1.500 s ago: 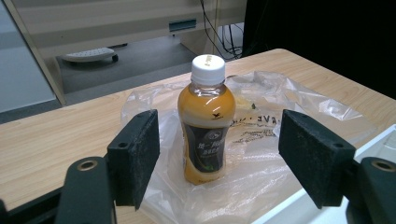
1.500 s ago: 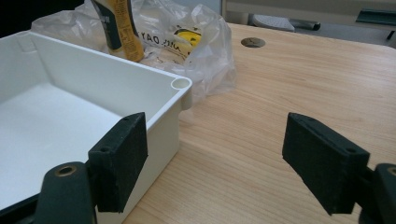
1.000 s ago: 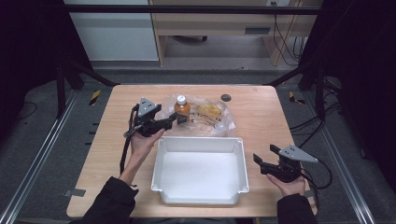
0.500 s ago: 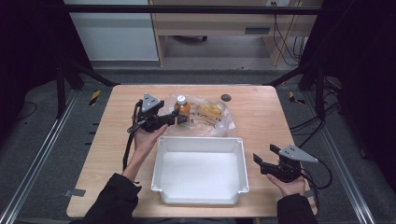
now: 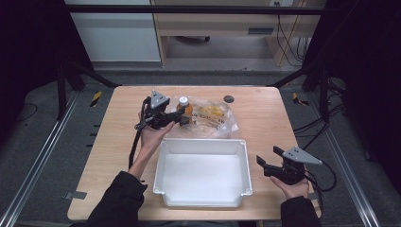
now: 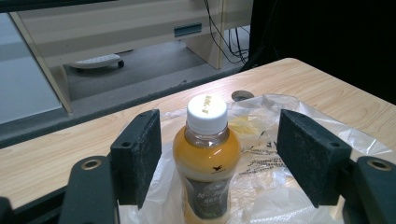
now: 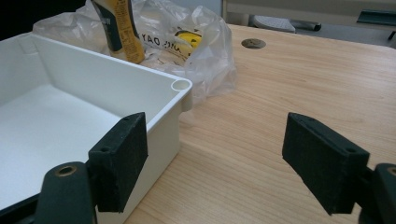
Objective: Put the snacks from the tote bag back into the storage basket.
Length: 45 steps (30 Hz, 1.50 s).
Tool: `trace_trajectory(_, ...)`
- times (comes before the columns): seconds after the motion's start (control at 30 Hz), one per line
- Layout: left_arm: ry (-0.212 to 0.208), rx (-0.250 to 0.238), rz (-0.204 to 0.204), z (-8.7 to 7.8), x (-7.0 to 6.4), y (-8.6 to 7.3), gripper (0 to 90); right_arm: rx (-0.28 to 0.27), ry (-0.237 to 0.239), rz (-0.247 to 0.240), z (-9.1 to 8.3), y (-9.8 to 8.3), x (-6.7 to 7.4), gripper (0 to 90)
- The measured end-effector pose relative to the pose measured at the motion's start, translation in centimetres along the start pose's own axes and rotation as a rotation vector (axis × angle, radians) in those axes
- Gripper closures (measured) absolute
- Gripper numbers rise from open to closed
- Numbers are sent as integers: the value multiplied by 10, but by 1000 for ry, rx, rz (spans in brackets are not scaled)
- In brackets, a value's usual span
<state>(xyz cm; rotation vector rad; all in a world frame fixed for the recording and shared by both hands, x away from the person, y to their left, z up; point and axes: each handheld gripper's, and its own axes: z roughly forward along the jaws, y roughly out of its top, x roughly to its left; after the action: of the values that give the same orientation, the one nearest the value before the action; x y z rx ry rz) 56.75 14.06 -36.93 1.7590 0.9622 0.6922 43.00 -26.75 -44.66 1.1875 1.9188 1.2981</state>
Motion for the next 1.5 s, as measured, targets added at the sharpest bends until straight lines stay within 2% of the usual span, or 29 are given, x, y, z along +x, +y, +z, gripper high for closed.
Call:
trace_trajectory(0.3, 8, 2, 14, 6, -2, 5, 305, -1, 0, 2, 0, 0, 0, 224)
trace_trajectory(0.37, 11, -13, 7, 9, -1, 5, 310, -1, 1, 3, 0, 0, 0, 224)
trace_trajectory(0.6, 22, -17, -1, 15, 1, 3, 316, 1, 0, 2, 1, 0, -1, 224)
trace_trajectory(1.13, 40, 42, 23, 39, 3, -3, 317, -6, 7, 3, 0, 0, -1, 224)
trace_trajectory(1.5, 45, 66, 35, 49, 4, -7, 355, -4, 8, 4, 1, 0, 0, 224)
